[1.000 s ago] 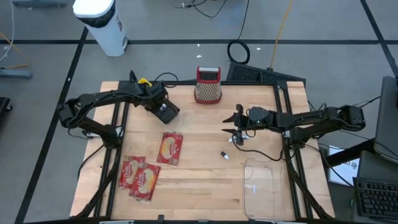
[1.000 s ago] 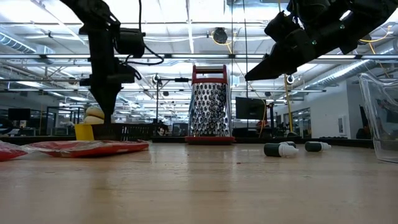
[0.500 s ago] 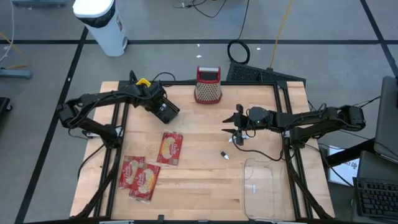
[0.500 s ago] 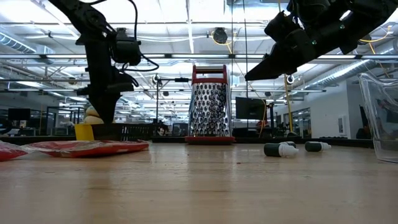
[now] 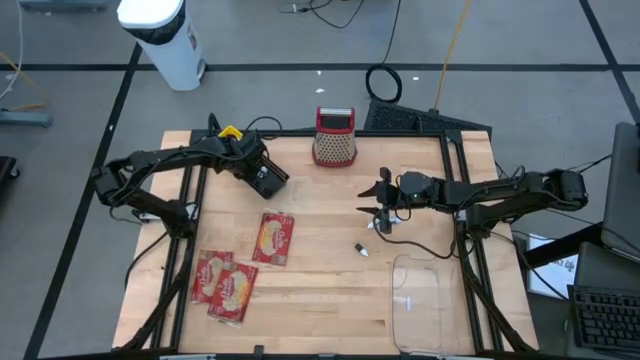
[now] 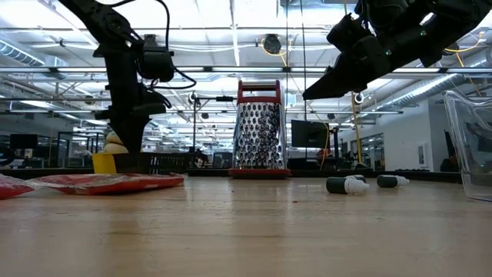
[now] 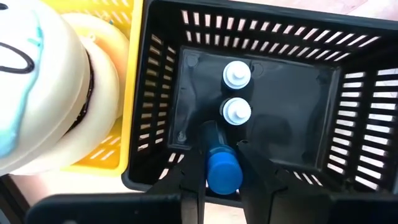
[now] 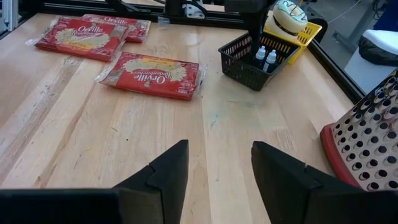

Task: Pick & Place Food Item
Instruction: Put the blue food coloring bottle into the black bin

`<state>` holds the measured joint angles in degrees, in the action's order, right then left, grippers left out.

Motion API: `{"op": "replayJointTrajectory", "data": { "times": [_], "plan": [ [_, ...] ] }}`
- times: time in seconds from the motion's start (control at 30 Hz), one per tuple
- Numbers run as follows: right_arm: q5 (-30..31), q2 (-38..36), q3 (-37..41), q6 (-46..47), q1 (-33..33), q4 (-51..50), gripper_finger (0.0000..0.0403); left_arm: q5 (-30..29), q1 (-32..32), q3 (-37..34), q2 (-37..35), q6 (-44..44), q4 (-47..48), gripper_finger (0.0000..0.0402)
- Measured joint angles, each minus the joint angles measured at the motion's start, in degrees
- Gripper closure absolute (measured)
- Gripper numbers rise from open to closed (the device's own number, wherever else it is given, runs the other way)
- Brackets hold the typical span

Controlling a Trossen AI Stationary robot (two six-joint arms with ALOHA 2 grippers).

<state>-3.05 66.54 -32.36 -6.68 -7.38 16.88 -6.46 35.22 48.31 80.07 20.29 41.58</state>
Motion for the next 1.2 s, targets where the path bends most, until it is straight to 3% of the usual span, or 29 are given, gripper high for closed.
{"op": "replayJointTrajectory", "data": {
  "times": [1.2],
  "plan": [
    [0.01,0.00,-0.02,0.02,0.00,0.44,0.0236,-0.20,-0.02,0.02,0.40,1.44,-1.15,0.0339]
  ]
}}
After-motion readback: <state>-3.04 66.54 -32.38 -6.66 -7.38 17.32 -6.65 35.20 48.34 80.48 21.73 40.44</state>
